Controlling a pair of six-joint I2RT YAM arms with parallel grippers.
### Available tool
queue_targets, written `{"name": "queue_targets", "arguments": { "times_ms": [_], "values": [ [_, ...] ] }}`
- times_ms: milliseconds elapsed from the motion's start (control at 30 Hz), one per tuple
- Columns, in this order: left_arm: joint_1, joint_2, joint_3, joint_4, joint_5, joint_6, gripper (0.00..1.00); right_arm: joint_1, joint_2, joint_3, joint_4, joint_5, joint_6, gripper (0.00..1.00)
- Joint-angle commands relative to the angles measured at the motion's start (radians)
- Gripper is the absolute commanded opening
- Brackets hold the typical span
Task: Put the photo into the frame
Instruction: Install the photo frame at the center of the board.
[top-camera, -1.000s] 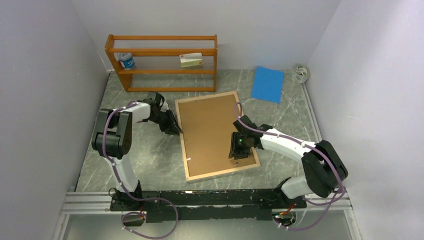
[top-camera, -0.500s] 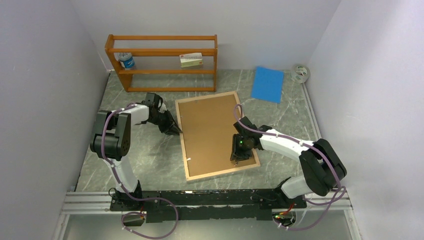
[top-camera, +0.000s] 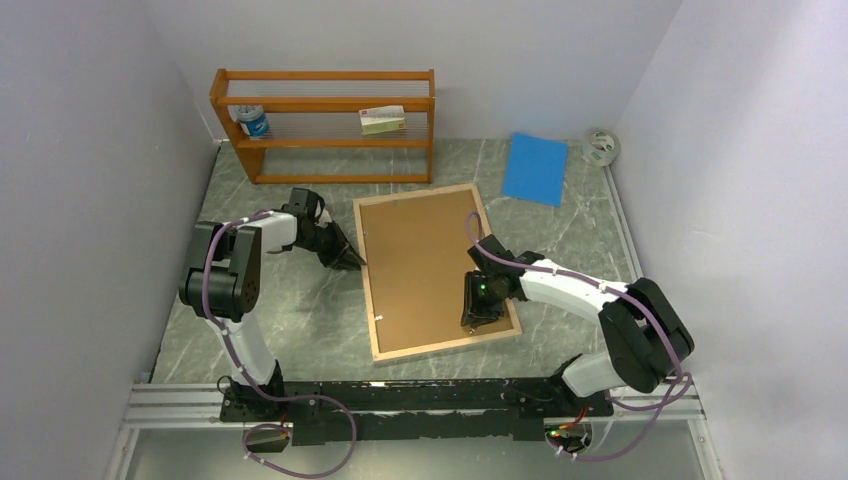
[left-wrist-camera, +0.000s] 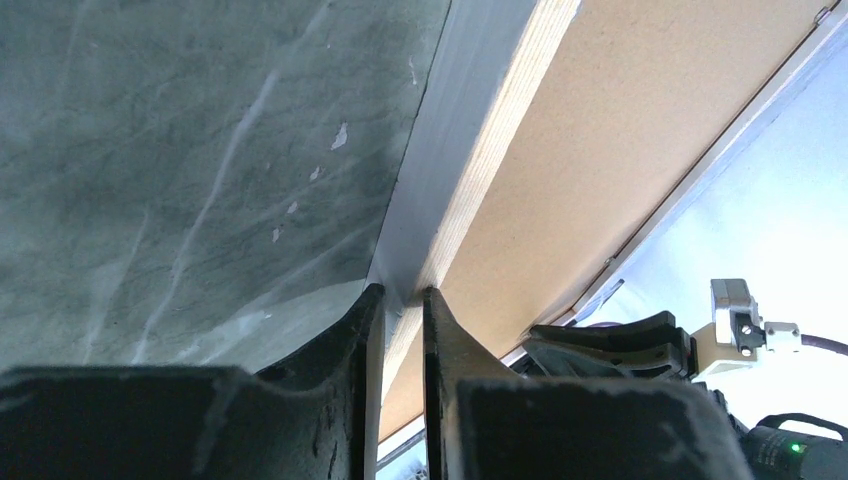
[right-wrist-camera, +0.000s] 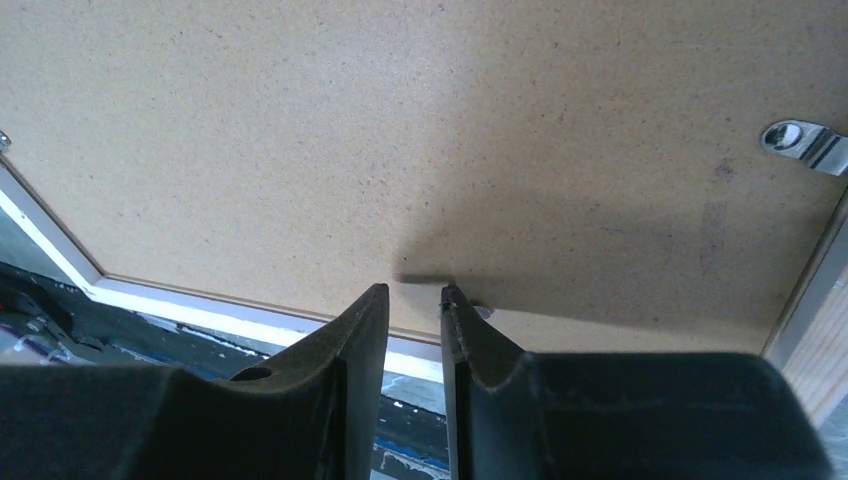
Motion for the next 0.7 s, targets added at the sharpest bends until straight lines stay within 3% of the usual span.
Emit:
{"name": "queue_targets", "arguments": {
  "times_ms": [0, 367, 667],
  "values": [
    [-0.025, 0.036, -0.033, -0.028, -0.152, -0.007, 0.03, 0.004, -0.003, -0.020, -0.123, 0.055, -0.020, 0.31],
    [-0.023, 0.044, -0.029, -0.054, -0.183, -0.016, 0.03, -0.006, -0.004, -0.010, -0.152, 0.118, -0.018, 0.42],
    [-0.024, 0.048, -0.037, -0.033, -0.165, -0.038, 0.03, -0.006, 0.011, 0.001, -0.155, -0.042, -0.119, 0.37]
  ]
}}
